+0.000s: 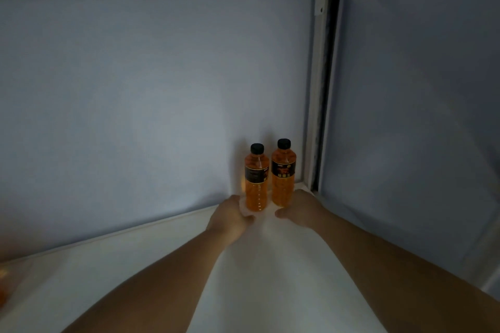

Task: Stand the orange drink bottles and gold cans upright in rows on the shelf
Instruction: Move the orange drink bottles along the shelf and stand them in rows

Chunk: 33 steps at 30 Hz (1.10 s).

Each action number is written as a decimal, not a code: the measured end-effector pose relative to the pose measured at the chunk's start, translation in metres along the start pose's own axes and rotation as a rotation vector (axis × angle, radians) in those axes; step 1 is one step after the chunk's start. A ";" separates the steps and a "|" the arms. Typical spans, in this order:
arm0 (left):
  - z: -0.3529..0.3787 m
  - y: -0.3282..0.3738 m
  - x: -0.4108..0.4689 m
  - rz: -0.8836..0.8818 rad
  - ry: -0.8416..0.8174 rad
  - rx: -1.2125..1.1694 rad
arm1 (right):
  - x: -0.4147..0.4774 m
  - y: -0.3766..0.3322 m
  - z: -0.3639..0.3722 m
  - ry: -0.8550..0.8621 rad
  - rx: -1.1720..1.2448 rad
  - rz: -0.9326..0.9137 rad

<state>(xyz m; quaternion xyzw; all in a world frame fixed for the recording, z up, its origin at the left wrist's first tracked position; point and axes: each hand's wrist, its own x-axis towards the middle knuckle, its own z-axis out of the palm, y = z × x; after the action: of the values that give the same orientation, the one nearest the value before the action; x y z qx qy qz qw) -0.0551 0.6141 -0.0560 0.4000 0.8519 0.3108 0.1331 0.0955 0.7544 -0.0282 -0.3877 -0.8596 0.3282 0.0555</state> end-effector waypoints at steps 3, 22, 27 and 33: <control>-0.010 -0.015 -0.012 -0.011 -0.017 0.128 | -0.010 -0.013 0.011 -0.055 -0.083 -0.079; -0.167 -0.170 -0.261 -0.393 0.203 0.333 | -0.109 -0.212 0.184 -0.325 -0.342 -0.663; -0.199 -0.210 -0.334 -0.510 0.307 0.263 | -0.155 -0.278 0.240 -0.393 -0.347 -0.774; -0.233 -0.253 -0.400 -0.545 0.371 0.230 | -0.189 -0.335 0.276 -0.394 -0.223 -0.782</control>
<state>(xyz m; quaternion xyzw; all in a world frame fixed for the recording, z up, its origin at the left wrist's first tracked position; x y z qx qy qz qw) -0.0596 0.0862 -0.0460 0.1070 0.9665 0.2331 0.0083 -0.0812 0.3155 -0.0097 0.0325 -0.9658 0.2553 -0.0314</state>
